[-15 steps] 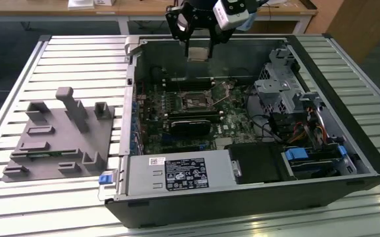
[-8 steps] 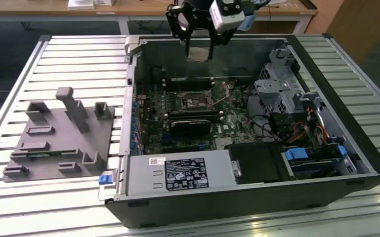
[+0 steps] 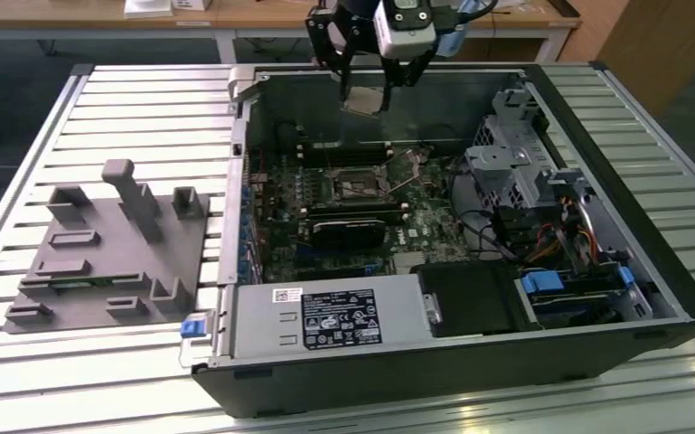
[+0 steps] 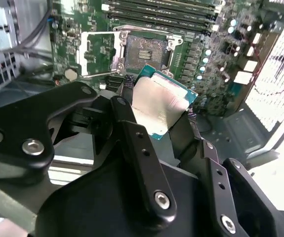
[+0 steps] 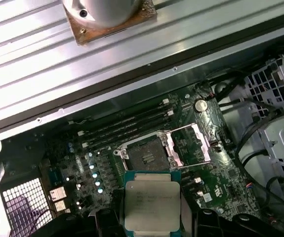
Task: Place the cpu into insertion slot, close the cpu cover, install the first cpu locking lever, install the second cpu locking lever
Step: 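Place the cpu into insertion slot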
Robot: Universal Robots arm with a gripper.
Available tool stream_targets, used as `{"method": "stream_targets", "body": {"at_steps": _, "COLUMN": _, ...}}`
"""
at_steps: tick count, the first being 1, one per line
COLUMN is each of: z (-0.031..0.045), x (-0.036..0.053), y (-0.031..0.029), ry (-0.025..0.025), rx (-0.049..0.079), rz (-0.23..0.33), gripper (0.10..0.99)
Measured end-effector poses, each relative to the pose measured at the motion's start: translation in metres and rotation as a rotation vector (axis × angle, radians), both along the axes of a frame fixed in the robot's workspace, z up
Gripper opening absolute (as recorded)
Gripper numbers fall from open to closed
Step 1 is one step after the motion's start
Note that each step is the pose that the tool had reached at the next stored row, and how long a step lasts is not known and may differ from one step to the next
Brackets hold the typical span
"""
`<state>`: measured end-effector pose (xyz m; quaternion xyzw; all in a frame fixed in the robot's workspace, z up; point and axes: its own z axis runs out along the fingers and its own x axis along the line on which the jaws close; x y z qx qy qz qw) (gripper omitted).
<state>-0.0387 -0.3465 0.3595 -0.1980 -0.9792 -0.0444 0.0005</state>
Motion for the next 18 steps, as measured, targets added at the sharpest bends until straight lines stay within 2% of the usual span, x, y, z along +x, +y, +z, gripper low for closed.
{"method": "stream_targets", "body": {"at_steps": 18, "z": -0.0023, "x": 0.0000, "y": 0.0000, "ry": 0.0000, "rx": -0.003, "rz": -0.316, "gripper": 0.541}}
